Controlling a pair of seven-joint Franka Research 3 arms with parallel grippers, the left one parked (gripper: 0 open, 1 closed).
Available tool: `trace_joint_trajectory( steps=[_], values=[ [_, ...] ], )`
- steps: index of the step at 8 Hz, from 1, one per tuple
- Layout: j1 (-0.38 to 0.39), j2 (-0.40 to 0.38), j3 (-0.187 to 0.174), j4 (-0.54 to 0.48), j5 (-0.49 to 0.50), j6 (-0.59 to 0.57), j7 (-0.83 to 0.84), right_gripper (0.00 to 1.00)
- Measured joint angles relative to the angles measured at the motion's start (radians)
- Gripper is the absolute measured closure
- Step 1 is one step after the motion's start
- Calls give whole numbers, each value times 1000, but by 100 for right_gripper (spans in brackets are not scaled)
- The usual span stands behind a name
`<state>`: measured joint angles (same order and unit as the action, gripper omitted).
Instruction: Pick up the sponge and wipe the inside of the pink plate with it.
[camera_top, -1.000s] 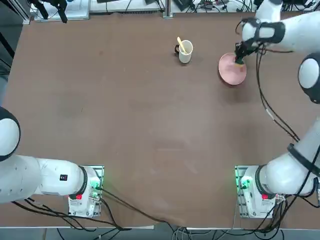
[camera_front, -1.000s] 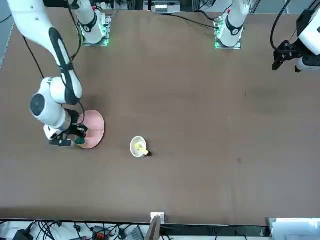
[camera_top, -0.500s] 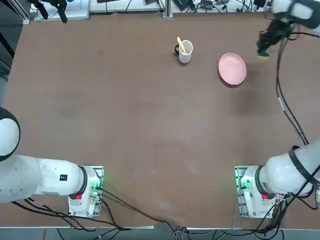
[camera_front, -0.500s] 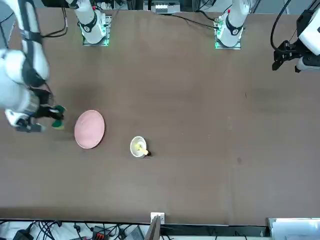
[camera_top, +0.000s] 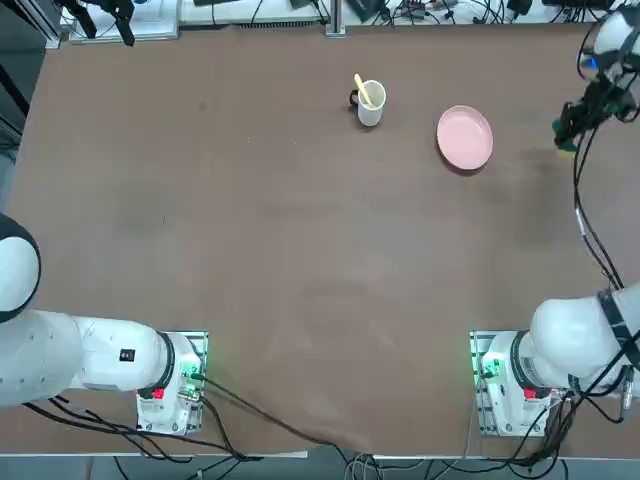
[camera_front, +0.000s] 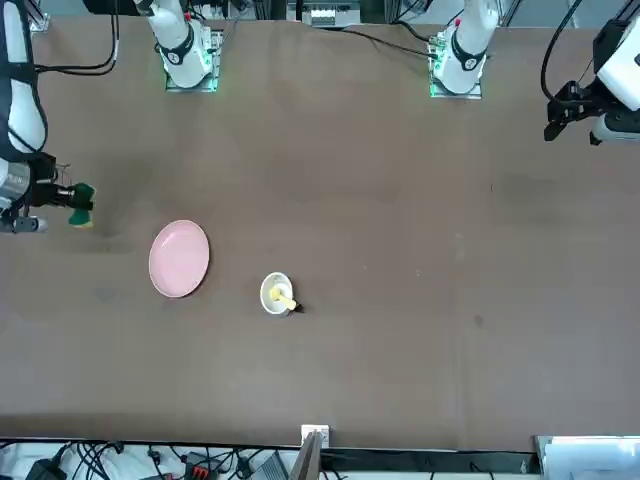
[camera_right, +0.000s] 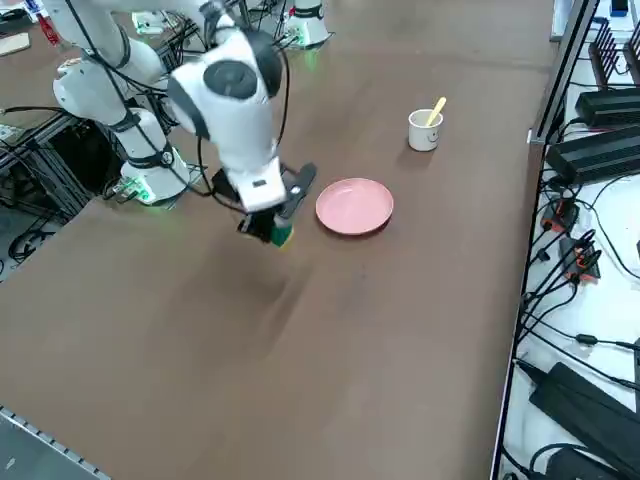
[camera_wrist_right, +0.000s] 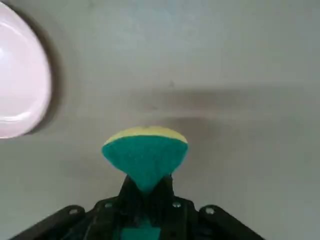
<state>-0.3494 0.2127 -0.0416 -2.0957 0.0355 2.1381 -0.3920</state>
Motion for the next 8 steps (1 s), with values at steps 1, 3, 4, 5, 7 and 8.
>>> trace_joint_trajectory(
  steps=[1,3,4,5,7,8],
  values=[
    [-1,7,1,-63,-40,87,0,91],
    [-26,24,3,-164,-100,204,-15,91],
    [-57,34,3,-184,-106,219,-52,91],
    [-92,41,2,-199,-107,241,-96,91],
    [-144,56,2,-259,-107,332,-157,89],
    [-153,68,2,-282,-107,362,-162,79]
  ],
)
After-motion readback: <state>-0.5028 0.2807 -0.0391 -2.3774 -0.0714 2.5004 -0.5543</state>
